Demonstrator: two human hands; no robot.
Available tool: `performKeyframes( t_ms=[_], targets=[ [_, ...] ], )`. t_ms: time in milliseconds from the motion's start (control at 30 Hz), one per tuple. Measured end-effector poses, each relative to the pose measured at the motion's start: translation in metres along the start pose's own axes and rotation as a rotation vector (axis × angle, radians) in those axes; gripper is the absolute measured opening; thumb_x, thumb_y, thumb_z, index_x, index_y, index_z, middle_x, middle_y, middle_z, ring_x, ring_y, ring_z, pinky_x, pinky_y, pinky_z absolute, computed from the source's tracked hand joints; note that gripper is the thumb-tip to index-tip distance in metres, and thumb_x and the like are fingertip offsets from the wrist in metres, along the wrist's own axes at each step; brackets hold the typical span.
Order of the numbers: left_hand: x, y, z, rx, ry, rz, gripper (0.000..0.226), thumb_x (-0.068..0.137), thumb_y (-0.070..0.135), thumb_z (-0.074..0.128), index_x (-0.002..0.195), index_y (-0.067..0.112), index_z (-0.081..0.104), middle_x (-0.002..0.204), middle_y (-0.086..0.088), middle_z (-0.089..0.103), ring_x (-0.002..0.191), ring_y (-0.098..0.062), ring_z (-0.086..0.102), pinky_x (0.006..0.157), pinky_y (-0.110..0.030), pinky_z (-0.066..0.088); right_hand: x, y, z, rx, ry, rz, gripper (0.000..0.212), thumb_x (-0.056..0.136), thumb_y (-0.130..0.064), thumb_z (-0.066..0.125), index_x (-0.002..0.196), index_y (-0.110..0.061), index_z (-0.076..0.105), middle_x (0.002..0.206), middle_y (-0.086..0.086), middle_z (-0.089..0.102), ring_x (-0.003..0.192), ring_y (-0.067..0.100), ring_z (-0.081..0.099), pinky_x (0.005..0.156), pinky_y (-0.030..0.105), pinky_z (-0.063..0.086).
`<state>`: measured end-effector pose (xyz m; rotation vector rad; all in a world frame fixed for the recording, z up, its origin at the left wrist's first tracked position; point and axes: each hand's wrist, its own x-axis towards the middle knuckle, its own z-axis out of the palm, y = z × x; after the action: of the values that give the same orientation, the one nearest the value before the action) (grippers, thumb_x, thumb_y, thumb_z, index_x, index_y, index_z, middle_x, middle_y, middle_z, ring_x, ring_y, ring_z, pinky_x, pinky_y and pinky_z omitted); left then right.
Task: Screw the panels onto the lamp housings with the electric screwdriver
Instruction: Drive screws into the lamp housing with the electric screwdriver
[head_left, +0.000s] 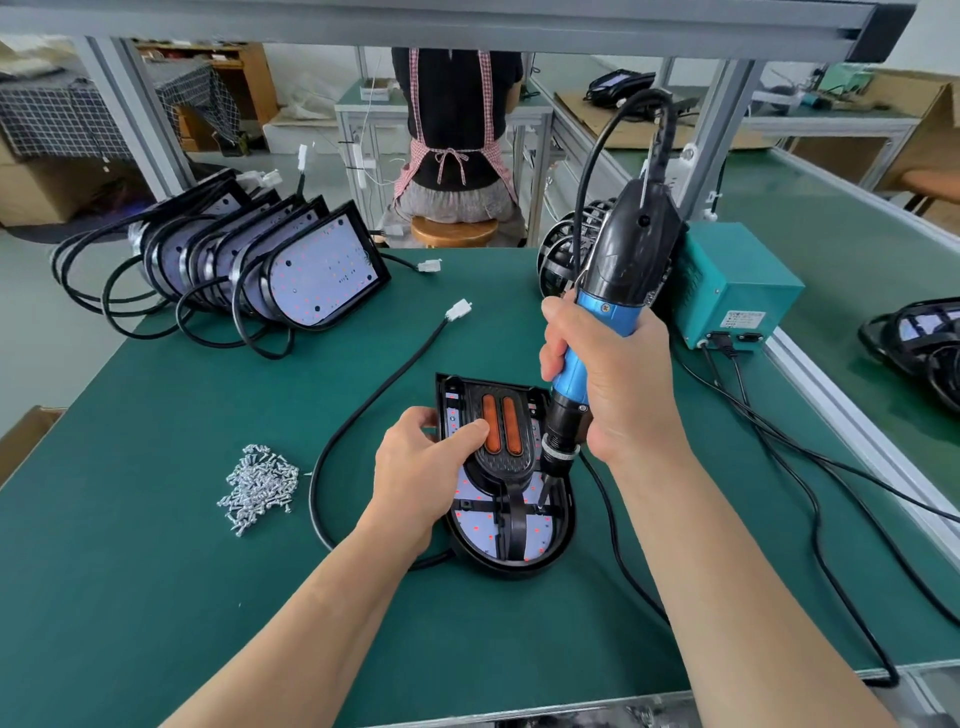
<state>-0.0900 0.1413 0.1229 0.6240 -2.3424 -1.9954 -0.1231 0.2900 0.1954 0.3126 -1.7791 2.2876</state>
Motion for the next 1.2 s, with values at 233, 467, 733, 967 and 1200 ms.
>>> performKeyframes(
  t_ms=[233, 467, 733, 967, 1200],
  targets=[
    [-0.002, 0.000, -0.001, -0.008, -0.001, 0.000, 0.047, 0.061, 0.045, 0.075, 0.099, 0.020, 0.066, 0.091, 0.000, 0.075, 0.086, -0.021, 0.073, 0.086, -0.046, 0.058, 0.002, -0.002, -0.009, 0.091, -0.187, 0.072, 0.023, 0.086, -0.009, 0.063, 0.068, -0.022, 0.058, 0.052, 0.000, 0.048, 0.048, 0.018, 0.044, 0.055, 0.028, 0.043],
    [-0.003, 0.002, -0.004, -0.012, -0.025, -0.016, 0.044, 0.061, 0.046, 0.075, 0.096, 0.021, 0.066, 0.092, 0.001, 0.076, 0.089, -0.021, 0.073, 0.089, -0.047, 0.057, -0.002, -0.010, -0.016, 0.121, -0.086, 0.054, 0.011, 0.078, -0.021, 0.072, 0.071, -0.026, 0.066, 0.054, 0.000, 0.051, 0.050, 0.019, 0.047, 0.056, 0.028, 0.043],
    [-0.004, 0.004, -0.008, 0.035, -0.038, -0.018, 0.043, 0.061, 0.049, 0.073, 0.095, 0.025, 0.065, 0.092, 0.002, 0.076, 0.089, -0.019, 0.073, 0.090, -0.046, 0.057, -0.006, -0.041, -0.004, 0.147, 0.303, -0.106, 0.021, 0.083, -0.020, 0.076, 0.072, -0.020, 0.058, 0.057, 0.001, 0.054, 0.050, 0.019, 0.050, 0.053, 0.025, 0.045],
    [-0.004, 0.001, -0.035, 0.298, -0.002, 0.111, 0.055, 0.090, 0.060, 0.055, 0.130, 0.023, 0.059, 0.104, 0.009, 0.068, 0.098, -0.015, 0.064, 0.087, -0.033, 0.051, -0.021, -0.040, -0.002, 0.229, 0.432, -0.055, 0.023, 0.087, -0.023, 0.076, 0.076, -0.021, 0.056, 0.061, -0.003, 0.056, 0.054, 0.016, 0.052, 0.059, 0.029, 0.045],
    [0.019, 0.004, -0.133, 0.771, 0.204, 0.225, 0.023, 0.082, 0.009, 0.067, 0.071, 0.029, 0.067, 0.085, 0.003, 0.065, 0.085, -0.021, 0.063, 0.066, -0.026, 0.042, -0.026, -0.035, 0.003, 0.262, 0.476, -0.041, 0.022, 0.088, -0.023, 0.075, 0.084, -0.018, 0.054, 0.064, -0.004, 0.055, 0.054, 0.014, 0.053, 0.058, 0.028, 0.046]
  ],
)
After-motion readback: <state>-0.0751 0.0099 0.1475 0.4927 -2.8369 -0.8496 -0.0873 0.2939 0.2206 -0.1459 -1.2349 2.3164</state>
